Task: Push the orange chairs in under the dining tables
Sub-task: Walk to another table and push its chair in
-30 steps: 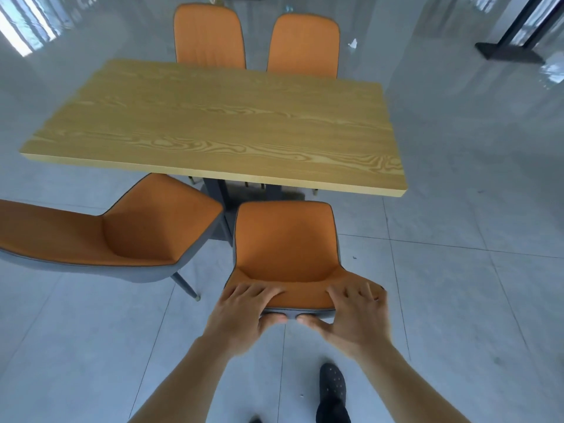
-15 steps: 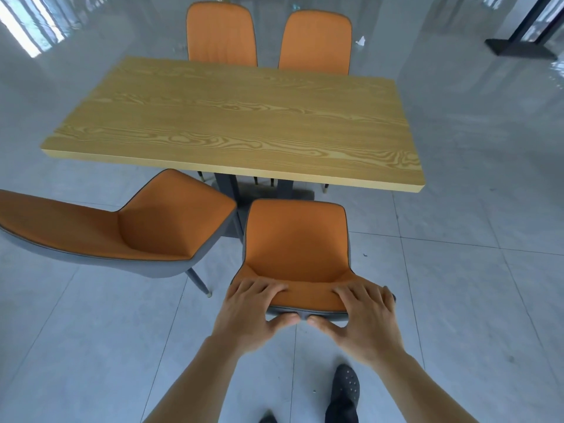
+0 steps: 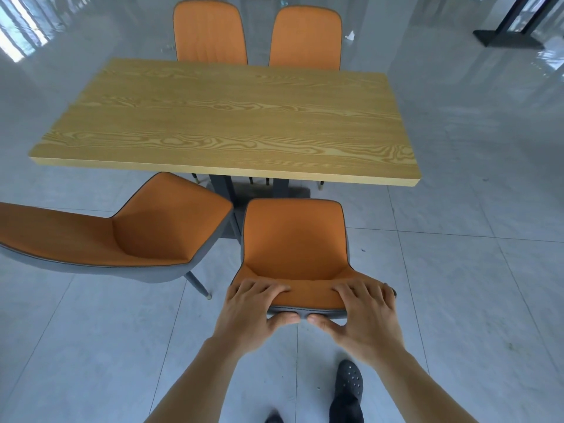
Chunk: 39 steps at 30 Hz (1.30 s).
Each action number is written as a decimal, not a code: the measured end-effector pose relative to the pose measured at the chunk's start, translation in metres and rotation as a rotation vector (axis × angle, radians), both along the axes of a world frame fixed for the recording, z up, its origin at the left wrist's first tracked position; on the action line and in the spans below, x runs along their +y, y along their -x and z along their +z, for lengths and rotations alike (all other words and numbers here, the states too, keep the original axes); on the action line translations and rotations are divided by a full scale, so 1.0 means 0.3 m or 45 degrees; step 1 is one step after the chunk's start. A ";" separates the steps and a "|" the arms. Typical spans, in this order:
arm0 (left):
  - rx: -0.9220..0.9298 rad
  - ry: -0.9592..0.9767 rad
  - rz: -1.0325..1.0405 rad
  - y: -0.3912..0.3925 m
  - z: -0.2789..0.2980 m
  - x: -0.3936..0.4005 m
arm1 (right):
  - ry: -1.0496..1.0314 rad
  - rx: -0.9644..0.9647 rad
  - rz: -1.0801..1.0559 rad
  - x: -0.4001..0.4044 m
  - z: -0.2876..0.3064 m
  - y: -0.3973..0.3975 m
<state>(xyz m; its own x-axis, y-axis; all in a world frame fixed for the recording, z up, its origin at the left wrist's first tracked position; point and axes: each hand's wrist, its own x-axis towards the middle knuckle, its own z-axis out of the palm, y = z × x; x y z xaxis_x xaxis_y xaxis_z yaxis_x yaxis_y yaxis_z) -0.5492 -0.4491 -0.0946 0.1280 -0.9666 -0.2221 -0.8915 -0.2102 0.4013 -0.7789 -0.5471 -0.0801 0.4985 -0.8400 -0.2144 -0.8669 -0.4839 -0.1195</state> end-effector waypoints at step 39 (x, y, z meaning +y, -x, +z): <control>0.001 -0.079 0.015 0.018 0.013 0.008 | -0.050 0.029 -0.032 0.028 0.003 0.006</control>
